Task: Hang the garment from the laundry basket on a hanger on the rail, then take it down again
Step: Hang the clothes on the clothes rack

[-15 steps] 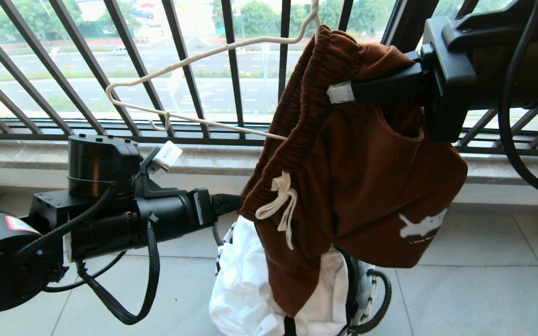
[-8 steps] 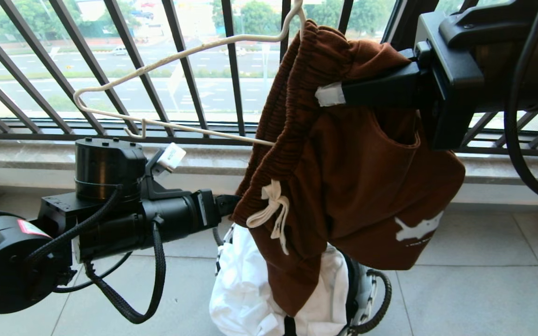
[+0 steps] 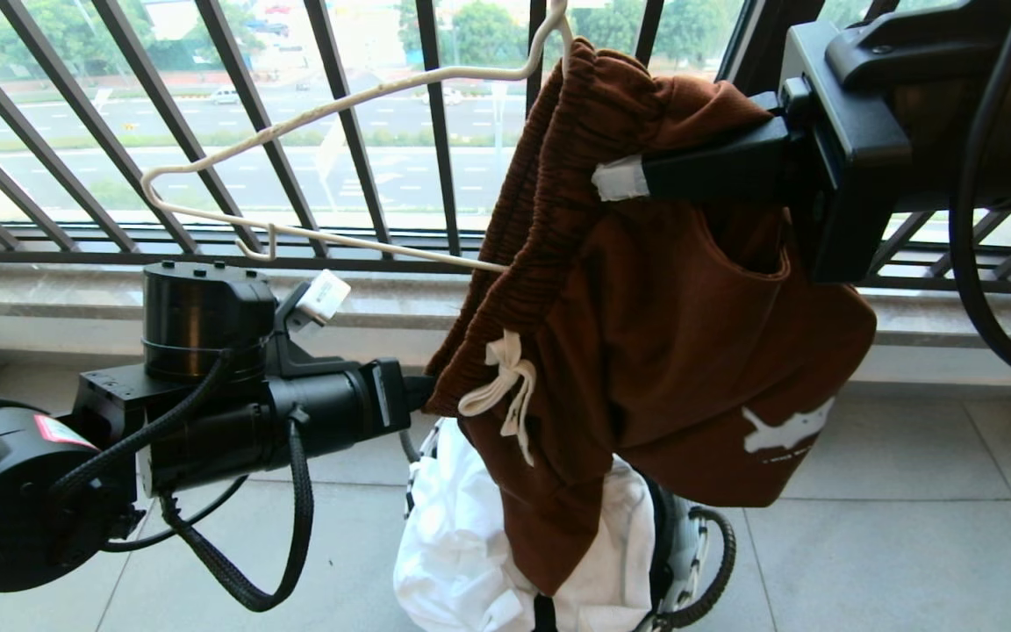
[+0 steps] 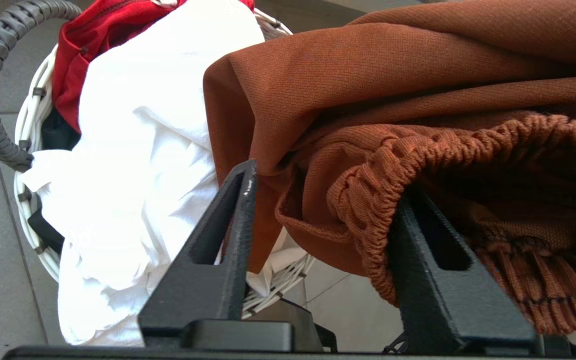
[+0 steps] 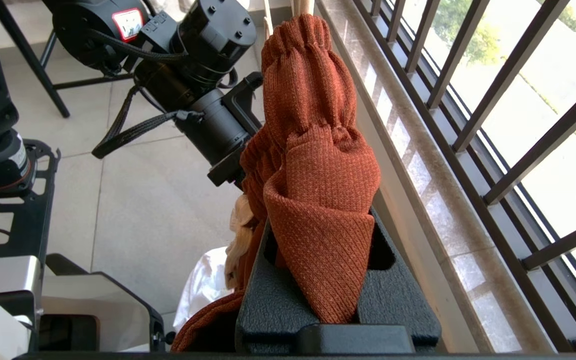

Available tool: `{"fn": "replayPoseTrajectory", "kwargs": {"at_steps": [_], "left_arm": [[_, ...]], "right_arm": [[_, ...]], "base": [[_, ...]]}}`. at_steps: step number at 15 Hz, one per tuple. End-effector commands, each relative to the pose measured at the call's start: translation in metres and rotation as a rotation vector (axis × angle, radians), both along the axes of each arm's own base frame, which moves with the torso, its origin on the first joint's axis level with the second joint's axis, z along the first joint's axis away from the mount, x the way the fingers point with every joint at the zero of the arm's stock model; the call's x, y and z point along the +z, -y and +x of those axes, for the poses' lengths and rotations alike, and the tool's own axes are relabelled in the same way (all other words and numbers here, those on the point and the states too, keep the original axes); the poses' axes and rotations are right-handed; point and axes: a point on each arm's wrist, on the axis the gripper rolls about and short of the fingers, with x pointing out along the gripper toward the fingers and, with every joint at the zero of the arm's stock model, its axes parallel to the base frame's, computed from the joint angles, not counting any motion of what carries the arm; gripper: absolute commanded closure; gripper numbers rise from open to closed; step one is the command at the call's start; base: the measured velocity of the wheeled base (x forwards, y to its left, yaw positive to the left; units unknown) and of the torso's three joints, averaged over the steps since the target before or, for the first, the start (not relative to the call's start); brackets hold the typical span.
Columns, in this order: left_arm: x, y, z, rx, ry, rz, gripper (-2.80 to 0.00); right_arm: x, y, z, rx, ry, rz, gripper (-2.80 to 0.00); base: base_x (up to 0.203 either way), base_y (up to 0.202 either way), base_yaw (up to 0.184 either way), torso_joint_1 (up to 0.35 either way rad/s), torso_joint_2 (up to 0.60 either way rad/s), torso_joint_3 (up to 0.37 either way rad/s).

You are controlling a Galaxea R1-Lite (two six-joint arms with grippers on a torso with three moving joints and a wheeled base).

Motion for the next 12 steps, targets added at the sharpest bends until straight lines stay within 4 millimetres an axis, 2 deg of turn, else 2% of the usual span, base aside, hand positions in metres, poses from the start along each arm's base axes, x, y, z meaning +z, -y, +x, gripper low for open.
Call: {"fn": "replayPoseTrajectory", "kwargs": {"at_steps": [1,3,7,12], "left_arm": [[0.002,-0.004,0.002,0.017,0.011,-0.004,0.0],[0.005,-0.012,0.008,0.048,0.026,0.001,0.0],[0.023,-0.054,0.03,0.202,0.099,0.006,0.0],[0.03,-0.069,0.036,0.254,0.138,0.019,0.0]], "right_arm": [[0.001,0.005,0.0,-0.011,0.003,0.001,0.0],[-0.001,0.012,0.001,-0.036,-0.002,-0.003,0.0],[-0.011,0.027,0.008,-0.1,-0.03,-0.025,0.0],[-0.029,0.034,0.014,-0.122,-0.082,-0.056,0.0]], "base": [[0.0,0.0,0.0,0.0,0.0,0.0],[0.0,0.0,0.0,0.0,0.0,0.0],[0.0,0.0,0.0,0.0,0.0,0.0],[0.0,0.0,0.0,0.0,0.0,0.0]]}}
